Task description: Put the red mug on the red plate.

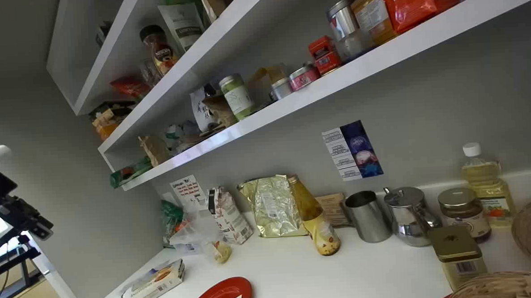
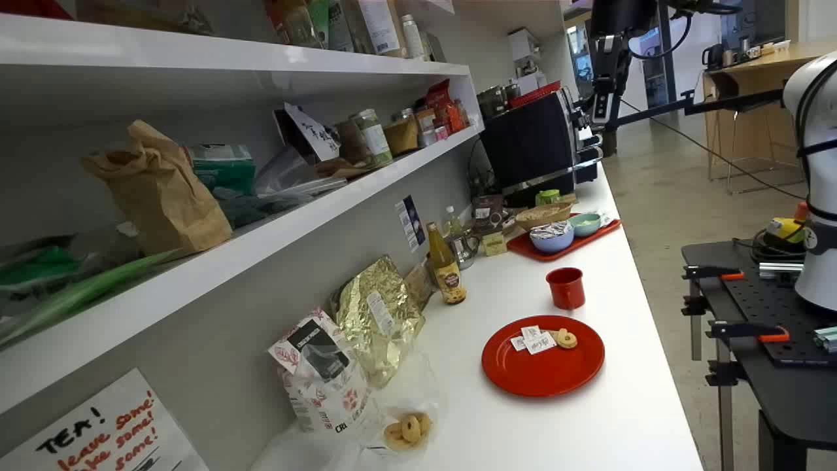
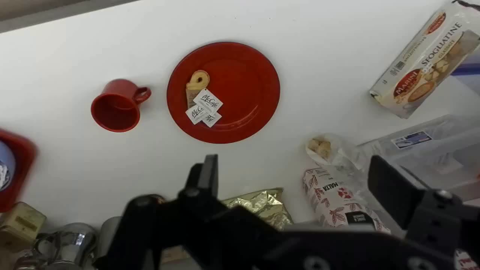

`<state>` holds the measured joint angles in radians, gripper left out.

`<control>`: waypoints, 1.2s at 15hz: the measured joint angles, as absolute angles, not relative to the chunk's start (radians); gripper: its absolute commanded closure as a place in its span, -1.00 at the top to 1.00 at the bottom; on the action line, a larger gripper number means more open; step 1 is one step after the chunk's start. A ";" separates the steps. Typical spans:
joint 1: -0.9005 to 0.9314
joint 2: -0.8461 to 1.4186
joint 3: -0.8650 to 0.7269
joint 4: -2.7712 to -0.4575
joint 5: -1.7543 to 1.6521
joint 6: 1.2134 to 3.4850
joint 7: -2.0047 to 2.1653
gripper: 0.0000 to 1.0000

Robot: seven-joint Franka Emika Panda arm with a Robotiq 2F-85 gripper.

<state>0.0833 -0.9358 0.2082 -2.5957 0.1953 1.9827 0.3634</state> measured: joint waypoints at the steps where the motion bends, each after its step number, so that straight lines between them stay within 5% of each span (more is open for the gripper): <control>1: 0.083 -0.936 0.208 -2.596 0.195 1.983 0.363 1.00; 18: 0.005 -0.896 0.201 -2.638 0.183 2.034 0.363 1.00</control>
